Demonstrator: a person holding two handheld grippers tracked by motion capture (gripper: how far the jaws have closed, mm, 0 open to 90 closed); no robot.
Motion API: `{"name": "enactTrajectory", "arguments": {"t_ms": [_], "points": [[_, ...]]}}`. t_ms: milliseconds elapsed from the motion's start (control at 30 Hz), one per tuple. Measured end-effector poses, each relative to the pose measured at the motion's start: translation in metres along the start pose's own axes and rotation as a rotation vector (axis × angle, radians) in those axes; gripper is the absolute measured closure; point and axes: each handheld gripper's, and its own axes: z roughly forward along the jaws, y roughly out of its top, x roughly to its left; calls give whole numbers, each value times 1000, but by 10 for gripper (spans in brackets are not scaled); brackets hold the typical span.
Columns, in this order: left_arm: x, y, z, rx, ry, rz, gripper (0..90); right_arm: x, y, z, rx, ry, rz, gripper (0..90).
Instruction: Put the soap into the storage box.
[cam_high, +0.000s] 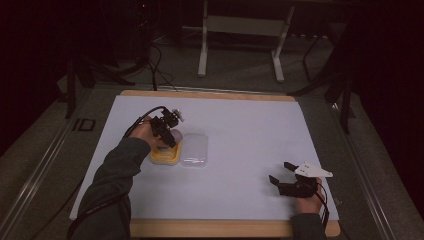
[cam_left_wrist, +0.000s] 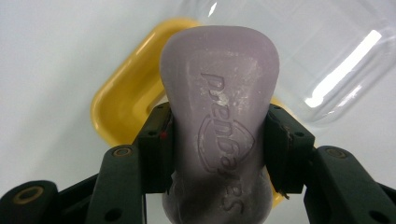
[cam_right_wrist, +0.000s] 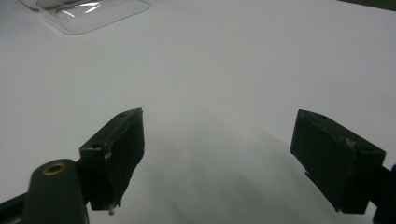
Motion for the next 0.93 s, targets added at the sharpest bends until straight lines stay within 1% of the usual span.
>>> {"name": "enactTrajectory", "arguments": {"t_ms": [33,67,100,133,200,267,300,333,367,400,433,467,500,533,567,600,633,667,700,733,767,833,867,900,933], "points": [[1,-1,3,4,2,-25,499,0,0,0,0,0,0,174],[3,-2,6,12,2,-39,499,0,0,0,0,-1,0,174],[3,-2,6,12,2,-39,499,0,0,0,0,-1,0,174],[6,-4,10,24,-1,-61,499,0,0,0,-1,-1,1,174],[8,-5,14,27,-6,-90,498,0,0,0,-1,-1,1,174],[10,-6,18,26,-23,-119,493,0,0,0,-1,0,1,174],[12,-6,19,11,-35,-154,485,0,0,0,-1,0,0,174],[12,-6,19,11,-35,-154,449,0,0,0,-1,0,0,174],[14,-7,18,4,-30,-174,449,0,0,0,-1,0,1,174],[14,-7,17,-2,-26,-178,363,0,0,0,-1,0,1,174],[14,-7,15,-5,2,-184,302,0,0,0,-1,0,1,174],[15,-9,10,-38,7,-199,266,0,0,0,-1,0,-1,174],[15,-9,10,-38,7,-199,265,0,0,0,-1,0,-1,174],[13,-12,3,-91,0,-202,254,0,0,0,1,0,-2,174],[12,-13,0,-111,1,-202,253,0,0,0,0,-1,-1,174],[12,-13,0,-111,1,-202,254,0,0,0,0,-1,-1,174],[10,-15,-2,-126,-2,-191,254,0,0,0,1,-1,-1,174],[6,-19,-6,-160,5,-177,255,0,0,0,2,-1,-1,174],[6,-19,-6,-160,5,-177,260,0,0,0,2,-2,-1,174],[4,-21,-8,-178,2,-175,261,0,0,0,2,-3,-2,174],[2,-24,-11,-204,-2,-176,261,0,0,0,2,-3,-2,174],[-2,-30,-16,-257,7,-172,293,1,0,0,5,-4,-1,174],[-8,-37,-20,-309,6,-167,297,1,0,1,9,-6,-5,174],[-8,-37,-20,-309,6,-167,296,0,0,1,12,-5,-5,174],[-10,-40,-21,-330,-6,-169,293,1,1,2,17,-6,-1,174]]}}
